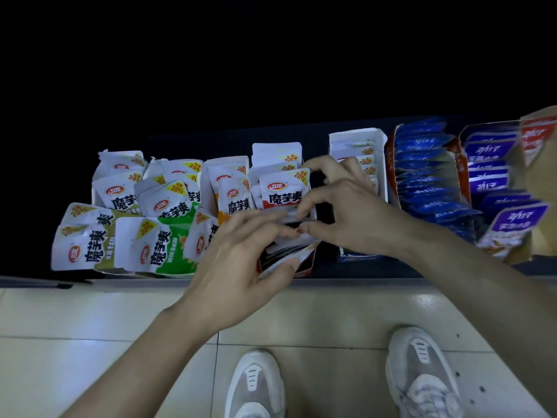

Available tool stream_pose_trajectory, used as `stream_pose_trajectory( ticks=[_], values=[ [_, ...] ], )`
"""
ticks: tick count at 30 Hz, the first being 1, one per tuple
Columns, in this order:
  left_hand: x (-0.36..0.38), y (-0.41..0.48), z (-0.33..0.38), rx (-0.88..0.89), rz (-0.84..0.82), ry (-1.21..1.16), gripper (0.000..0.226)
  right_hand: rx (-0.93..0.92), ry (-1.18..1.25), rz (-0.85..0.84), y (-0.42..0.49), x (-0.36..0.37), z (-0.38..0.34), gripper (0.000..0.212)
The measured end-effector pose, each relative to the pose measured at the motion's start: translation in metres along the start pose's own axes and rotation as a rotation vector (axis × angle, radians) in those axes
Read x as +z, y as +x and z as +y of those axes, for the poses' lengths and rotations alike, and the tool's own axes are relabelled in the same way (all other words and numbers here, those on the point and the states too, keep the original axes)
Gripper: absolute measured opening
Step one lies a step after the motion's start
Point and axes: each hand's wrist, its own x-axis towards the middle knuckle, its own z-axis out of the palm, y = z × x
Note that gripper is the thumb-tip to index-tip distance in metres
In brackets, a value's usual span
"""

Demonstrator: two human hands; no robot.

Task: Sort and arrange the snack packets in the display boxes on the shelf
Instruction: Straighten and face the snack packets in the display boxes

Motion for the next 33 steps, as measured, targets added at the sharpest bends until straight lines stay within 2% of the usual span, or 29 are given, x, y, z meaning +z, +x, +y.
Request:
stream_pose_trajectory(
  ticks=[3,4,7,8,10,12,14,16,19,22,24,26,31,33],
  values=[
    [0.001,-0.002,0.000,0.013,-0.015,-0.042,0.033,0.002,0.020,-0.013,-0.004,-0.002,0.003,0.002],
    [0.002,-0.003,0.000,0.025,-0.011,-0.040,0.033,0.006,0.017,-0.007,-0.004,-0.002,0.004,0.011],
    [0.003,-0.002,0.000,0.052,0.017,-0.008,0.032,0.040,-0.017,-0.020,-0.004,-0.003,0.004,0.055],
    [0.002,-0.001,0.001,0.057,0.029,0.015,0.033,0.045,-0.025,-0.023,-0.004,-0.003,0.003,0.060],
    [-0.001,-0.001,0.002,0.045,0.047,0.003,0.037,0.034,-0.027,-0.018,-0.004,-0.002,0.001,0.049],
    [-0.007,0.000,0.003,-0.033,0.074,-0.165,0.039,0.024,-0.012,-0.014,-0.005,0.000,0.003,0.026],
    [-0.013,0.007,-0.003,-0.122,0.159,-0.256,0.037,0.030,-0.002,-0.030,-0.006,0.001,0.004,0.020],
    [-0.017,0.020,-0.013,-0.165,0.183,-0.090,0.037,0.033,-0.008,-0.042,-0.006,0.000,0.005,0.024],
    [-0.020,0.034,-0.022,-0.155,0.032,0.096,0.042,0.034,-0.020,-0.042,-0.005,0.001,0.005,0.028],
    [-0.018,0.037,-0.026,-0.067,-0.027,0.236,0.024,0.048,-0.016,-0.041,-0.005,0.001,0.003,0.042],
    [-0.014,0.039,-0.028,-0.062,0.018,0.238,0.011,0.043,-0.001,-0.037,-0.005,0.000,0.003,0.042],
    [-0.009,0.039,-0.028,-0.049,0.074,0.221,0.007,0.041,0.028,-0.005,-0.006,0.000,0.004,0.047],
    [-0.019,0.037,-0.020,-0.025,0.370,0.040,0.011,0.036,0.171,0.102,-0.008,-0.001,0.004,0.064],
    [-0.024,0.041,-0.018,-0.017,0.367,0.004,0.011,0.052,0.214,0.137,-0.008,-0.002,0.002,0.063]
  ],
)
